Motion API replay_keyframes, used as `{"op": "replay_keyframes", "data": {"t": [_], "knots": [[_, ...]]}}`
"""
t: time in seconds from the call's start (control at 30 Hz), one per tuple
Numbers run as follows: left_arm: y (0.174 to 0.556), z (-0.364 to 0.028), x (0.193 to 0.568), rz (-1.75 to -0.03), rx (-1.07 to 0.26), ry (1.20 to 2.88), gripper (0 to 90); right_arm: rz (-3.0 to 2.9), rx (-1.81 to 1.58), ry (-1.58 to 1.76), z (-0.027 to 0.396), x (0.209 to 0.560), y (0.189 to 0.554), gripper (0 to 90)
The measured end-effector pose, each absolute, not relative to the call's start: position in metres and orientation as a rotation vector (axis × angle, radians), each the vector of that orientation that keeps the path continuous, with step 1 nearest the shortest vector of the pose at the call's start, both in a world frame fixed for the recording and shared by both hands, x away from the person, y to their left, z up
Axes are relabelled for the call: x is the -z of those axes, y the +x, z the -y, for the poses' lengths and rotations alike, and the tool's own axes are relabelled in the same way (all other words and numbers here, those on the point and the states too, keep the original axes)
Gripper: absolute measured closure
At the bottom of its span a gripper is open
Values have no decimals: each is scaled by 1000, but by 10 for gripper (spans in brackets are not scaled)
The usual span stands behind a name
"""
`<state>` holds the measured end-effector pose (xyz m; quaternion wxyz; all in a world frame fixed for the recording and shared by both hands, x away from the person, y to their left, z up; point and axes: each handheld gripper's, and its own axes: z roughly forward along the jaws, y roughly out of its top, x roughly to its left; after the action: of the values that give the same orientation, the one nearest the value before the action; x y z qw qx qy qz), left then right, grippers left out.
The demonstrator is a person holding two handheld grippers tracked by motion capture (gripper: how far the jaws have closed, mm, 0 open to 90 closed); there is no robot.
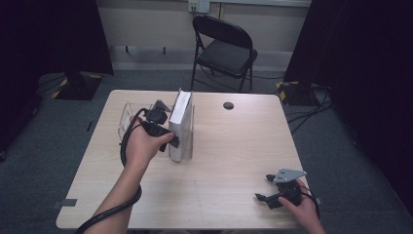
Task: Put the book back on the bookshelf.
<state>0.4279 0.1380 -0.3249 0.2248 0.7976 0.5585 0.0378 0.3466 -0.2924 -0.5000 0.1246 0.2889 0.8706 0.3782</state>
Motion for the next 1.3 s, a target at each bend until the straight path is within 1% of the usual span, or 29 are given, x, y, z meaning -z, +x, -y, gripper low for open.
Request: {"op": "replay_keyframes", "data": {"t": [0.53, 0.63, 1.07, 1.13, 1.3], "knots": [[421, -145, 337, -1527, -76, 2180, 329, -2537, -1102, 841, 292, 500, 347, 119], [420, -146, 340, -1522, -79, 2188, 310, -2537, -1102, 841, 292, 500, 347, 119], [414, -144, 350, -1489, -74, 2208, 280, -2538, -1101, 842, 292, 500, 346, 119], [413, -143, 353, -1475, -71, 2208, 262, -2537, -1101, 842, 292, 500, 346, 119], [410, -139, 359, -1460, -64, 2211, 258, -2539, -1101, 840, 293, 500, 346, 119]]}}
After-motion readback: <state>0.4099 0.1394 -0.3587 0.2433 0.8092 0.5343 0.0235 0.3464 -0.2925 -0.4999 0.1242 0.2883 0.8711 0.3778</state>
